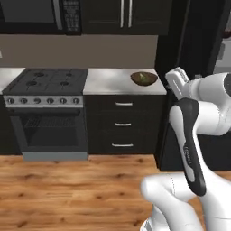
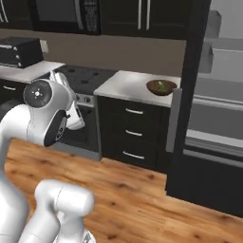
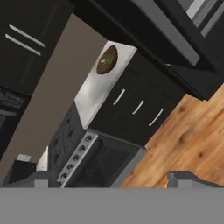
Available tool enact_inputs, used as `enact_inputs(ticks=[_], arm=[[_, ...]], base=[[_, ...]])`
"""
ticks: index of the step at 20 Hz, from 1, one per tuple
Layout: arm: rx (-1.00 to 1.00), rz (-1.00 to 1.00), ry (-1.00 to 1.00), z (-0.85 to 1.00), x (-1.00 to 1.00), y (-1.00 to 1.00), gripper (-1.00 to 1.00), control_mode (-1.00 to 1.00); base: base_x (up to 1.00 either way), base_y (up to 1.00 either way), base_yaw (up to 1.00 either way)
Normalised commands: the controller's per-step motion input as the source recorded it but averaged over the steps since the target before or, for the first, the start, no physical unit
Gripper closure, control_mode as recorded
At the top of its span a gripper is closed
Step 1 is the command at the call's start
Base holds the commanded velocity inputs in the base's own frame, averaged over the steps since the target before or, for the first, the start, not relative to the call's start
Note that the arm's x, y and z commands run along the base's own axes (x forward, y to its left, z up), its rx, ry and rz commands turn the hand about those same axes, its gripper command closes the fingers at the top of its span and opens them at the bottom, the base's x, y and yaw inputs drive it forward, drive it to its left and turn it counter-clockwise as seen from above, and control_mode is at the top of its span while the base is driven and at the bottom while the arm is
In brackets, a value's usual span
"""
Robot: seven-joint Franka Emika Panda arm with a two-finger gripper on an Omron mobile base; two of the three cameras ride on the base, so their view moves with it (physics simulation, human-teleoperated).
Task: Place the bowl with the broccoli and squash on the second highest shelf of the fridge. Place the bowl with the steak and fish on the top shelf of the fridge.
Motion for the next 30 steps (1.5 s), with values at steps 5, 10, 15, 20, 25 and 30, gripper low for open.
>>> enact_inputs(ticks=[5, 10, 15, 20, 25, 30], arm=[[0.0, 0.0, 0.0, 0.0, 0.0, 0.0, -1.0, 1.0], [0.0, 0.0, 0.0, 0.0, 0.0, 0.0, -1.0, 1.0], [0.0, 0.0, 0.0, 0.0, 0.0, 0.0, -1.0, 1.0], [0.0, 0.0, 0.0, 0.0, 0.0, 0.0, -1.0, 1.0], [0.0, 0.0, 0.0, 0.0, 0.0, 0.0, -1.0, 1.0], [0.0, 0.0, 0.0, 0.0, 0.0, 0.0, -1.0, 1.0]], base=[[1.0, 0.82, -0.43], [1.0, 0.43, -0.37], [1.0, 0.03, -0.34], [1.0, 0.0, -0.24], [0.72, 0.0, -0.12], [0.33, -0.04, -0.07]])
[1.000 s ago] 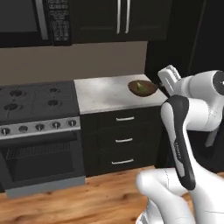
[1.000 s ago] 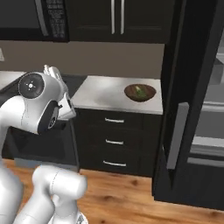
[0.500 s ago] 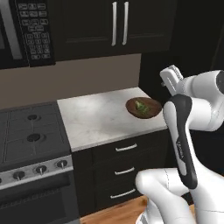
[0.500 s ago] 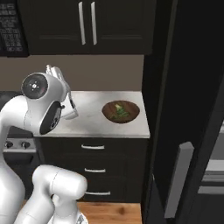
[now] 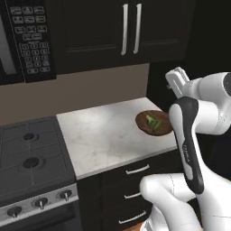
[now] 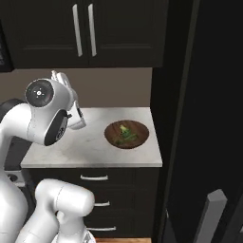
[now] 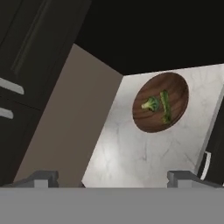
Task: Place the bowl with the broccoli and squash on the second highest shelf of the fridge. Place the bowl with the steak and fish on the top shelf of the fridge.
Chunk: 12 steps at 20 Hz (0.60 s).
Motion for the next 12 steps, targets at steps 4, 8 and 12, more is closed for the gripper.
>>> enact_inputs(ticks=[4, 8, 12], arm=[[0.0, 0.0, 0.0, 0.0, 0.0, 0.0, -1.0, 1.0], [0.0, 0.0, 0.0, 0.0, 0.0, 0.0, -1.0, 1.0], [0.0, 0.0, 0.0, 0.0, 0.0, 0.0, -1.0, 1.0]], base=[[0.46, -0.13, -0.08], [0.71, -0.08, -0.08], [0.29, -0.03, -0.09]])
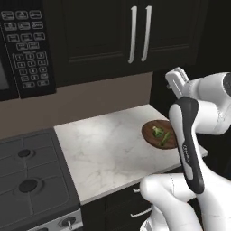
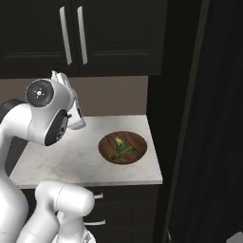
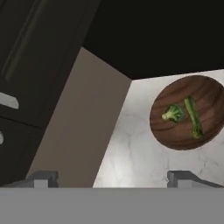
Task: Place the bowl with the broccoli and squash on the second highest shelf of the fridge. Place the bowl with the steak and fish on the top shelf of the fridge.
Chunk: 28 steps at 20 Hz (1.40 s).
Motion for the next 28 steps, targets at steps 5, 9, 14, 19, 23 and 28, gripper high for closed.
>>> enact_inputs(ticks=[5, 9, 14, 19, 23, 28], arm=[[0.0, -0.08, 0.27, -0.41, 0.01, -0.54, -1.0, -1.0], [0.03, -0.01, 0.44, -0.55, 0.12, -0.79, -1.0, -1.0], [0.02, 0.0, 0.42, -0.62, 0.27, -0.6, -1.0, -1.0], [0.01, 0.0, 0.28, -0.9, 0.11, -0.06, -1.0, -1.0], [0.06, 0.0, 0.14, -0.81, 0.16, -0.02, -1.0, -1.0], [0.05, 0.0, 0.04, -0.64, 0.22, -0.29, -1.0, -1.0]], base=[[0.0, -0.01, -0.03], [0.0, 0.0, 0.0], [0.0, 0.0, 0.0], [0.0, 0.0, 0.0], [0.0, 0.0, 0.0], [0.0, 0.0, 0.0]])
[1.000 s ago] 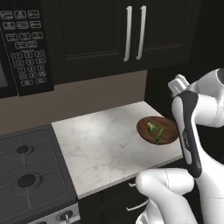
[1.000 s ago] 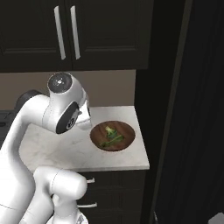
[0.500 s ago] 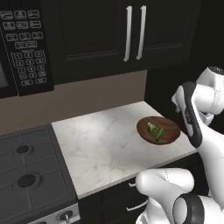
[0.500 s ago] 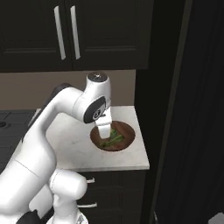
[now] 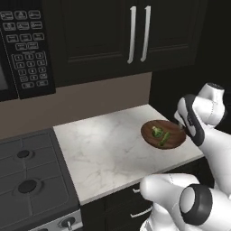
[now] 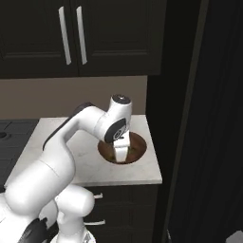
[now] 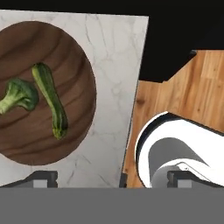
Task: Place the bowl with the broccoli and squash on the second highest shelf of the fridge. Place the bowl with the steak and fish on the top shelf of the fridge.
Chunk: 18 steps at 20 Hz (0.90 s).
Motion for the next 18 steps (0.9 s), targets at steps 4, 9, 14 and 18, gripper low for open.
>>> enact_inputs(ticks=[4, 9, 14, 18], arm=[[0.0, 0.0, 0.07, -0.67, 0.16, -0.22, -1.0, -1.0], [0.0, 0.0, 0.09, -0.54, 0.4, 0.0, -1.0, -1.0], [0.0, 0.0, 0.02, -0.36, 0.41, 0.0, -1.0, -1.0], [0.0, 0.0, 0.0, -0.35, 0.36, -0.01, -1.0, -1.0]], base=[[0.0, 0.0, 0.0], [0.0, 0.0, 0.0], [0.0, 0.0, 0.0], [0.0, 0.0, 0.0]])
